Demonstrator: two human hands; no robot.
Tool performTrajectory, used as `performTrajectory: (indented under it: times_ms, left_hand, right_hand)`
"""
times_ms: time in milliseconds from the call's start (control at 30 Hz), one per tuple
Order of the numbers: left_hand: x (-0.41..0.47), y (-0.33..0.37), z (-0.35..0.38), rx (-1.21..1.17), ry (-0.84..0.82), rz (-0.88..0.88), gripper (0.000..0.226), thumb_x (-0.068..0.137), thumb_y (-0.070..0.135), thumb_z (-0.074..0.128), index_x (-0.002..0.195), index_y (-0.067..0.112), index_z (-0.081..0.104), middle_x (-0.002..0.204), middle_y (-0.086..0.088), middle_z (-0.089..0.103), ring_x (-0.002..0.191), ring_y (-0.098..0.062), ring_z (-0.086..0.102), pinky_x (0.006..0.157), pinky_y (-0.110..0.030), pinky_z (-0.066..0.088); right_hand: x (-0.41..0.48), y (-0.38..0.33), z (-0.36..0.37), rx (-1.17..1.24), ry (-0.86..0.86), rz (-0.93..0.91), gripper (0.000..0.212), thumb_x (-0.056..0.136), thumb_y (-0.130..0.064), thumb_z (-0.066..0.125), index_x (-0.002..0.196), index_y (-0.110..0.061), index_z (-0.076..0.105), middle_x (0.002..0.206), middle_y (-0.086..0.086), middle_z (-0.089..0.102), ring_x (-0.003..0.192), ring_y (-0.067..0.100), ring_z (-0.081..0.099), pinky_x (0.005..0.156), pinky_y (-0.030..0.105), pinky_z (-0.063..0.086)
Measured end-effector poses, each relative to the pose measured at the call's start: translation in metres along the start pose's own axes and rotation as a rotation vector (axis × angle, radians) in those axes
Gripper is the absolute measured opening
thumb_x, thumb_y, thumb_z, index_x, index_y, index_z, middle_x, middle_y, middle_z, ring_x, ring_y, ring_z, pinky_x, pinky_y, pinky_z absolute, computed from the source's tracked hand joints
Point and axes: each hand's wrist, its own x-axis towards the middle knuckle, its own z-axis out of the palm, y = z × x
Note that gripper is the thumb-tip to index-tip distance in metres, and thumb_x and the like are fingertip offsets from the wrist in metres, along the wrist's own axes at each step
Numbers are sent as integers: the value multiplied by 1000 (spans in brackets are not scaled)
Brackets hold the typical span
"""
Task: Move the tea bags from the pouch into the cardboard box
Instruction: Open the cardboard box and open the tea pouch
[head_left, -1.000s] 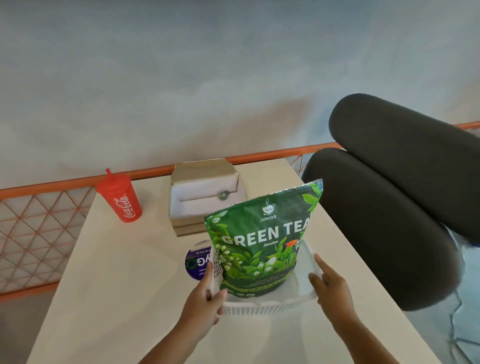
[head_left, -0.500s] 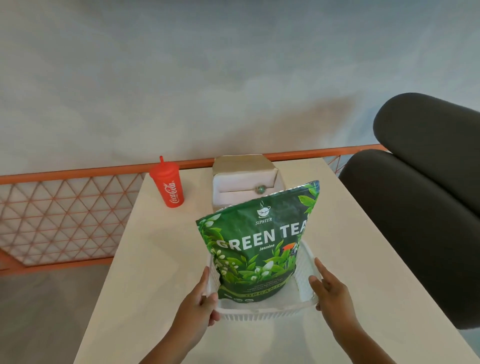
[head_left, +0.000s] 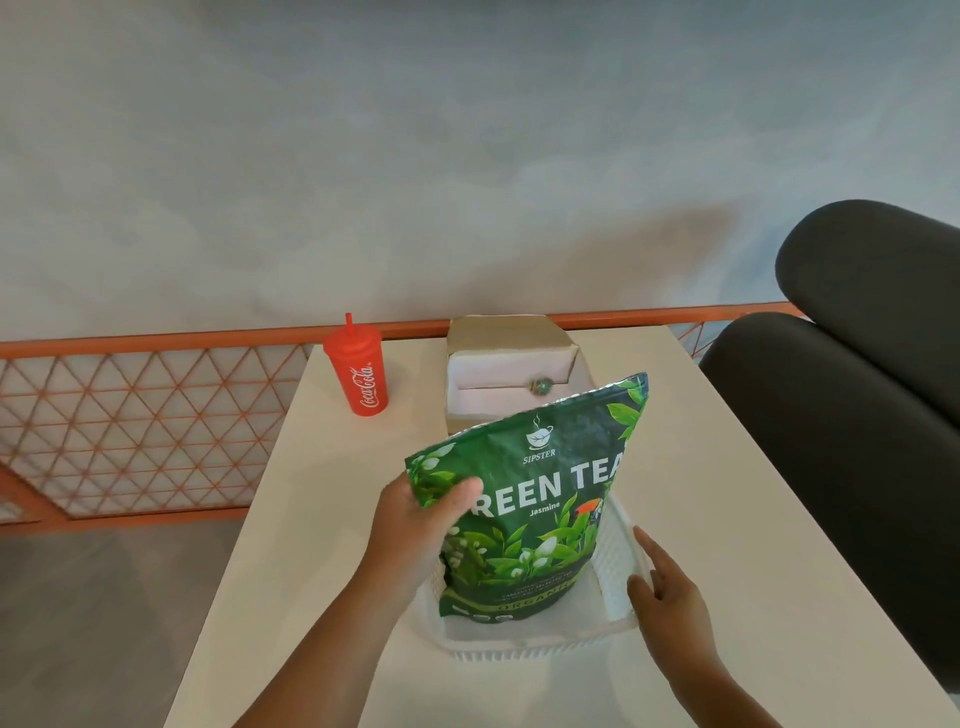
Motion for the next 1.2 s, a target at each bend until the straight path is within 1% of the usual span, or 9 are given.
performTrajectory:
  times_ms: [67, 367, 500, 567, 700, 867, 1067, 1133, 1200]
  left_hand:
    - [6, 8, 6, -76, 103, -3, 5, 83, 14, 66, 84, 17, 70, 81, -1, 74, 76, -15, 71, 62, -22, 54]
    - [23, 92, 4, -346, 186, 154, 11, 71, 29, 62, 74, 22, 71, 83, 3, 74, 81, -14, 70, 67, -28, 55]
    - [26, 138, -24, -534, 262, 246, 21, 81, 22, 60, 100, 13, 61, 107, -6, 70, 100, -23, 66, 89, -44, 51]
    - [25, 149, -37, -539, 321, 318, 17, 85, 22, 59, 101, 14, 59, 109, -5, 70, 102, -22, 66, 90, -46, 50]
    - [20, 142, -55, -513, 433, 368, 8, 87, 21, 59, 86, 20, 66, 94, 2, 74, 94, -17, 69, 76, -36, 57]
    - [33, 92, -73, -388, 657, 222, 7, 87, 25, 63, 81, 21, 64, 79, 6, 73, 81, -16, 70, 74, -35, 56]
    - [29, 17, -82, -240, 697, 148, 13, 90, 18, 57, 78, 23, 60, 62, 17, 68, 60, 3, 64, 54, -15, 51]
    - [27, 10, -89, -221, 719, 174, 21, 89, 11, 58, 75, 25, 62, 59, 20, 66, 58, 6, 62, 55, -11, 49]
    - [28, 13, -93, -102, 731, 232, 26, 87, 5, 60, 74, 26, 68, 62, 18, 66, 59, 7, 60, 58, -8, 48]
  right_hand:
    - [-1, -2, 0, -3, 10, -2, 55, 84, 0, 47, 130, -30, 51, 54, 1, 29, 50, 15, 30, 51, 26, 28]
    - [-1, -7, -2, -10, 44, 9, 54, 82, 1, 49, 128, -28, 54, 48, -6, 29, 47, 12, 30, 46, 17, 29]
    - [2, -8, -6, -34, 60, 18, 54, 82, 1, 48, 128, -26, 54, 43, -8, 31, 46, 12, 31, 48, 22, 30]
    - [2, -8, -8, -39, 66, 23, 54, 83, 0, 47, 130, -26, 53, 43, -8, 34, 47, 13, 33, 49, 23, 30]
    - [6, -5, -14, -42, 84, 38, 54, 84, 0, 45, 131, -26, 51, 56, 6, 37, 51, 16, 36, 50, 25, 31]
    - [11, -2, -27, -42, 134, 67, 51, 86, -1, 47, 131, -24, 52, 55, 6, 36, 52, 18, 36, 51, 29, 30]
    - [16, 4, -35, -4, 217, 120, 41, 90, -10, 51, 130, -19, 53, 60, 10, 40, 56, 23, 42, 58, 32, 37]
    - [16, 2, -37, 13, 245, 128, 39, 91, -13, 51, 129, -18, 53, 69, 12, 51, 65, 26, 50, 66, 36, 43]
    - [16, -2, -38, -31, 292, 116, 37, 91, -14, 54, 128, -17, 54, 96, 13, 56, 82, 28, 54, 81, 41, 45]
